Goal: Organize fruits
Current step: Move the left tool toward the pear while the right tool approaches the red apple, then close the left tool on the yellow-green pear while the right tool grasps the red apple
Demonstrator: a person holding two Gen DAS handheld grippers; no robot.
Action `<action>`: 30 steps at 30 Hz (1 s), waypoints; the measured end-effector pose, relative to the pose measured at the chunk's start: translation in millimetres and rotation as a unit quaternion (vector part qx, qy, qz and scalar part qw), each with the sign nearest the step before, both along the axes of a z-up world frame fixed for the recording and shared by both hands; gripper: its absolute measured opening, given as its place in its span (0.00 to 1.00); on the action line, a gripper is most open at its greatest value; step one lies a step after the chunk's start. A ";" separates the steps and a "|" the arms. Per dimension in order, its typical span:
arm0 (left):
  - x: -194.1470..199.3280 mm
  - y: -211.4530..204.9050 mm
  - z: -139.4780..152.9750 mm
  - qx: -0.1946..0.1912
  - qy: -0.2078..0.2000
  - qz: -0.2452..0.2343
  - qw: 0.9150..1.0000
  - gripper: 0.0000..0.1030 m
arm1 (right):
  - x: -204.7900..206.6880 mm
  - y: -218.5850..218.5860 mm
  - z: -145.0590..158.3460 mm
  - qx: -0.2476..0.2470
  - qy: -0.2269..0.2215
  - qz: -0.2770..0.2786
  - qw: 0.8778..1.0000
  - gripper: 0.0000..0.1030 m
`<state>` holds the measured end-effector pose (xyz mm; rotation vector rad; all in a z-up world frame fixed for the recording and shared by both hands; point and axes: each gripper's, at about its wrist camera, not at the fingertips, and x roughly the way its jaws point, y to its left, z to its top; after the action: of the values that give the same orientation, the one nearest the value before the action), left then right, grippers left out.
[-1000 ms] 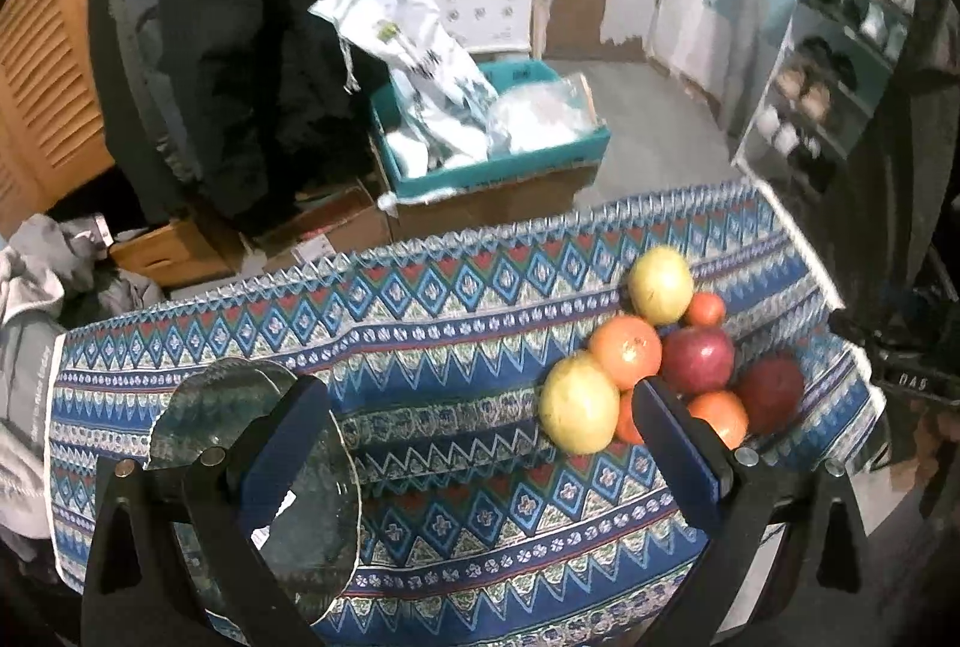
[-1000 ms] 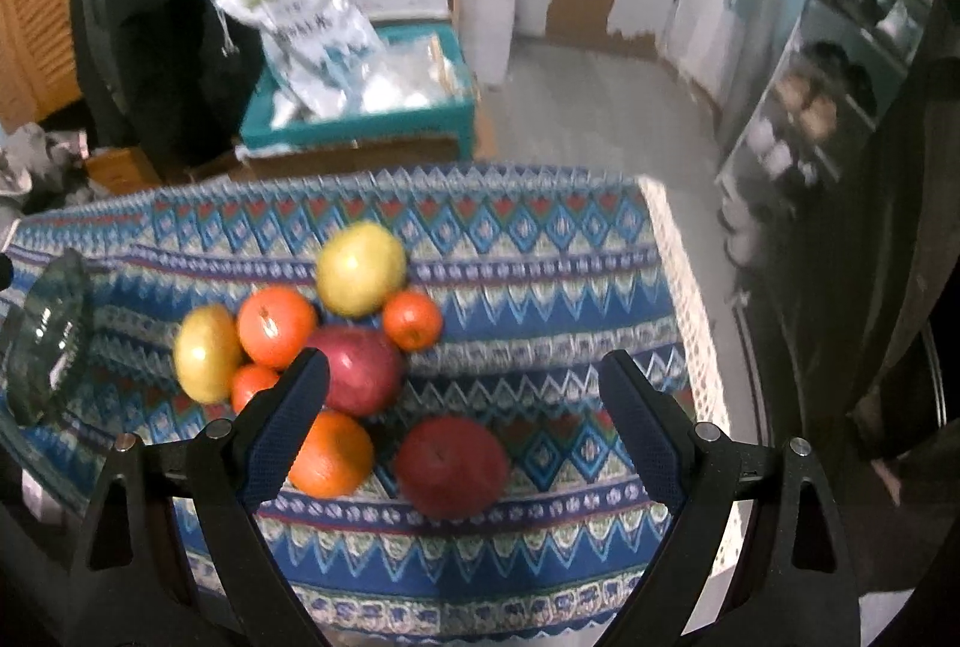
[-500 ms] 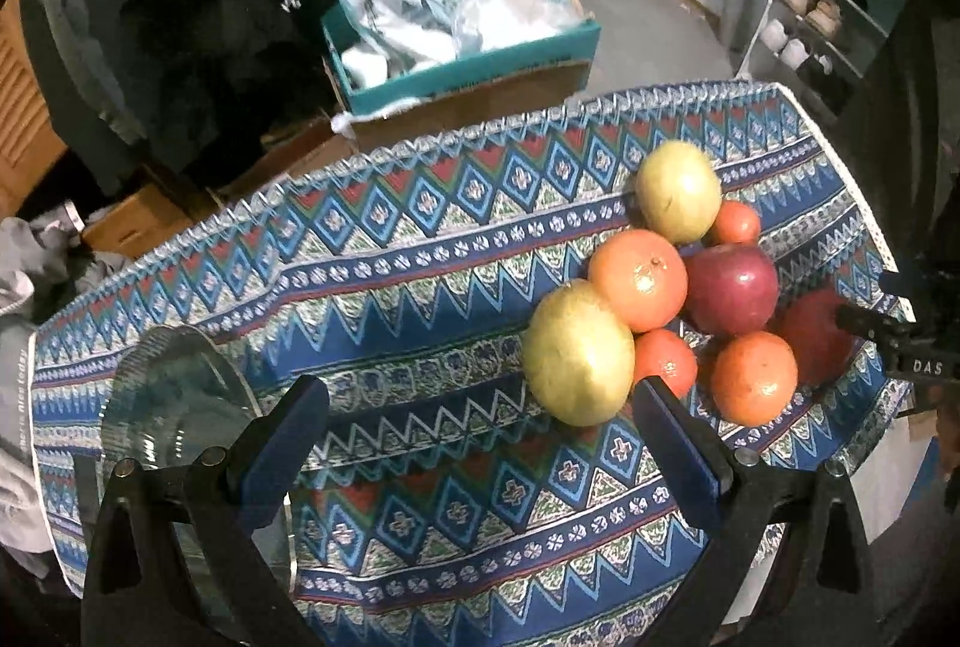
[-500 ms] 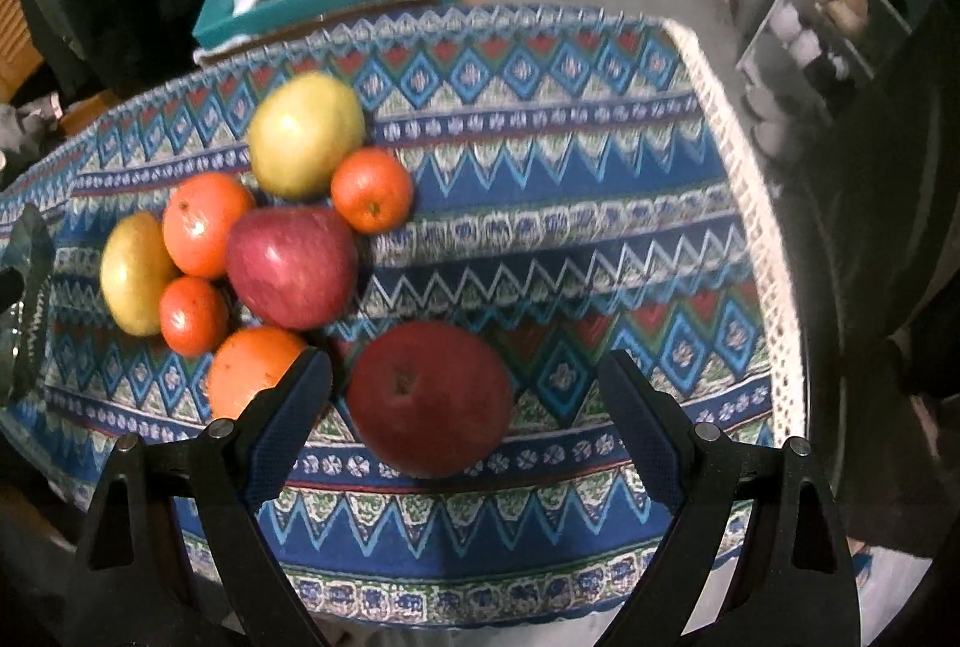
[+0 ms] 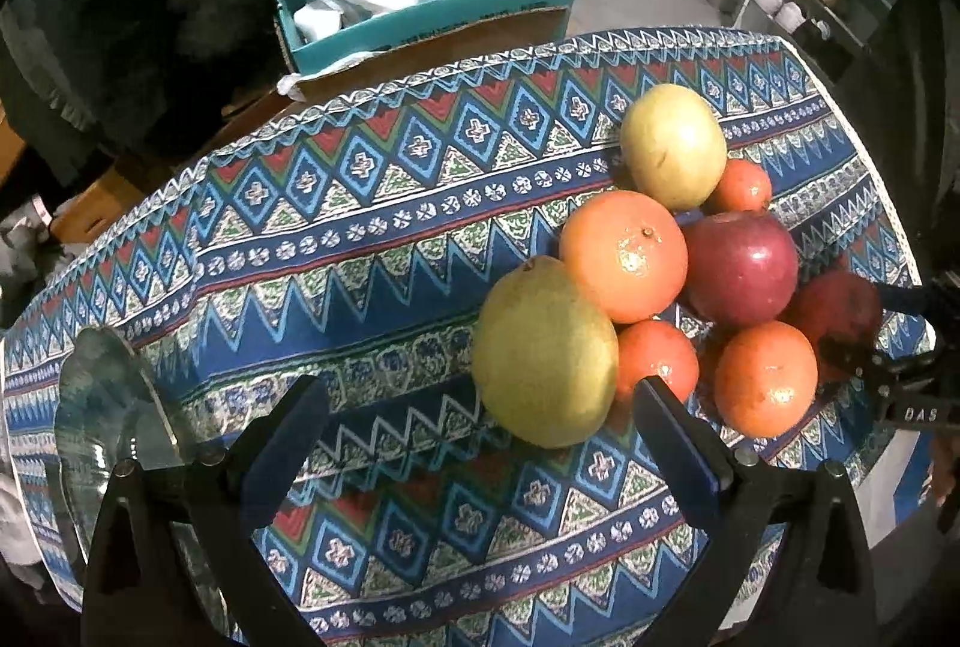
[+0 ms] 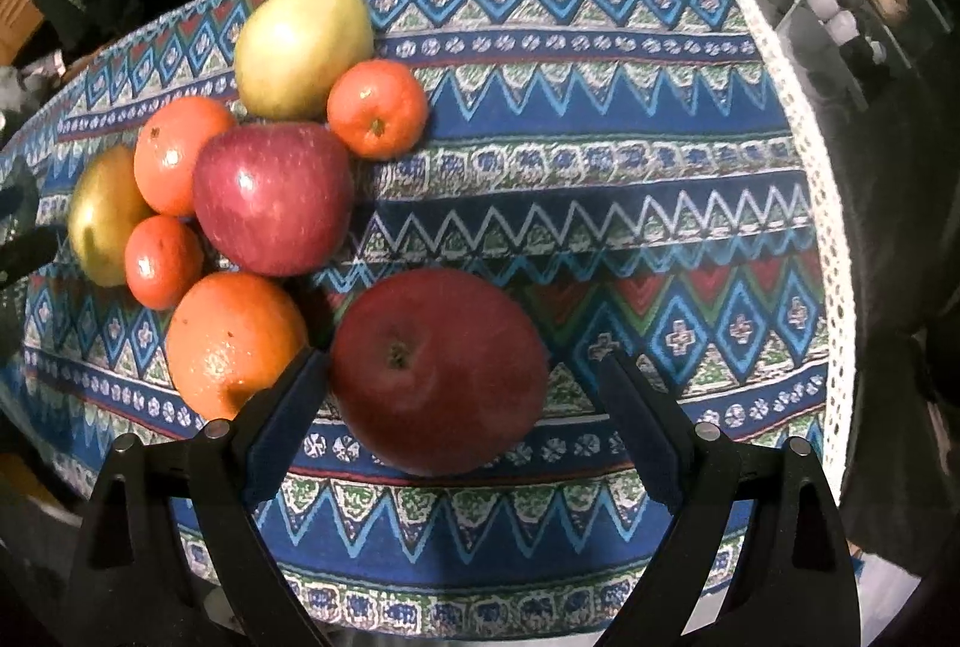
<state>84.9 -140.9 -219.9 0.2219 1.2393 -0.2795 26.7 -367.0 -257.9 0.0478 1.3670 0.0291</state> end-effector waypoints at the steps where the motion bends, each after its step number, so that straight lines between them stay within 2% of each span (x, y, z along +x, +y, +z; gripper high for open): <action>1: 1.5 -1.8 -2.2 -0.001 0.003 0.002 1.000 0.99 | 0.0 1.5 -3.4 0.002 0.004 0.003 1.000 0.85; 4: 6.3 -5.6 -8.5 -0.009 0.011 0.003 1.000 0.99 | -0.6 6.2 -12.9 0.012 0.016 0.014 1.000 0.74; 14: 18.9 -18.1 -32.5 -0.008 0.031 -0.002 0.999 0.99 | -3.2 17.1 -22.9 0.000 -0.003 0.021 1.000 0.74; 18: 24.9 -14.1 -36.4 -0.023 0.034 0.008 0.999 0.99 | 11.0 6.0 -14.8 0.000 -0.011 0.016 1.000 0.74; 20: 27.9 -10.3 -40.2 -0.033 0.037 0.013 0.999 0.91 | 16.1 3.9 -14.9 -0.001 -0.016 0.011 1.000 0.74; 24: 31.0 -4.6 -47.6 -0.070 0.055 0.020 0.996 0.83 | 23.9 -0.7 -15.1 0.001 -0.023 0.004 1.000 0.74; 26: 30.0 -3.7 -47.4 -0.096 0.062 0.013 0.993 0.68 | 27.1 -1.3 -15.3 0.002 -0.025 0.001 1.000 0.74; 27: 28.8 -4.7 -46.5 -0.106 0.065 0.008 0.992 0.65 | 24.6 -0.1 -15.5 0.003 -0.028 0.000 1.000 0.74; 30: 26.9 -7.0 -46.0 -0.100 0.057 0.002 0.993 0.64 | 29.8 2.7 -12.6 -0.001 -0.039 0.002 0.999 0.74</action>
<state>111.8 -147.9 -265.8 0.0306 1.3153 -0.4145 56.5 -364.3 -270.4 0.0416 1.2892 0.0326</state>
